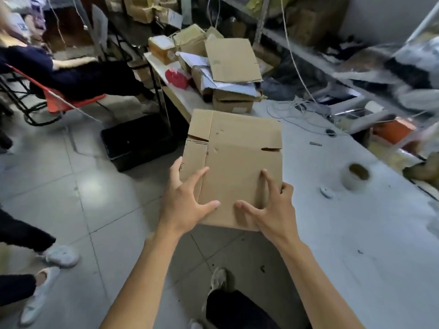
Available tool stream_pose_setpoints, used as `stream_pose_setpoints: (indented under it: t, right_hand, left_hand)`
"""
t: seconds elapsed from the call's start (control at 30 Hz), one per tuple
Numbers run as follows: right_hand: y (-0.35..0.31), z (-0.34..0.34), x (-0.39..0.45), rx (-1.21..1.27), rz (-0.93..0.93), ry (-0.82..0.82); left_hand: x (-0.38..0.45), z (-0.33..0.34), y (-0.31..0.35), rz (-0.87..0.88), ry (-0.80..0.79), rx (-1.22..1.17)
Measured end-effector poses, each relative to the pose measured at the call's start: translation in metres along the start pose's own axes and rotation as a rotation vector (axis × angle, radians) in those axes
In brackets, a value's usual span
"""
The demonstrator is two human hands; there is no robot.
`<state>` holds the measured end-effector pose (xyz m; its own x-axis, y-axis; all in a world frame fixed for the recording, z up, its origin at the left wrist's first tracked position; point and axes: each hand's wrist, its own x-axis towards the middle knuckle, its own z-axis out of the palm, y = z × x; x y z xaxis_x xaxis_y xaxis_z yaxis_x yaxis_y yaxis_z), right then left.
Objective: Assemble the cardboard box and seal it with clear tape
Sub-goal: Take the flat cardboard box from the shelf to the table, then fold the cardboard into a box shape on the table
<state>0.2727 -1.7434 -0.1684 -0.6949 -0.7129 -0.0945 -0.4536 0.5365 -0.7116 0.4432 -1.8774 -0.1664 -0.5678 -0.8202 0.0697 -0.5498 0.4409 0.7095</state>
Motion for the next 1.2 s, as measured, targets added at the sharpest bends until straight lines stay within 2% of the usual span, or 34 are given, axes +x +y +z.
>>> stream_pose_setpoints:
  t: [0.33,0.8,0.93,1.03,1.07,1.2]
  right_hand:
    - [0.057,-0.042,0.122,0.068,0.316,0.276]
    - [0.087,-0.056,0.216,0.167,0.707,0.497]
    - [0.086,-0.061,0.236,0.118,0.768,0.503]
    - [0.088,-0.064,0.246,0.146,0.77,0.541]
    - [0.09,-0.063,0.247,0.164,0.771,0.537]
    - [0.094,-0.063,0.252,0.156,0.727,0.475]
  left_hand:
    - [0.183,0.095,0.056,0.238,-0.322,-0.009]
    - [0.346,0.199,0.106,0.422,-0.702,-0.047]
    - [0.374,0.206,0.12,0.366,-0.764,-0.112]
    - [0.397,0.215,0.133,0.116,-0.749,-0.256]
    - [0.403,0.217,0.136,0.084,-0.773,-0.287]
    - [0.413,0.216,0.156,0.211,-0.794,-0.282]
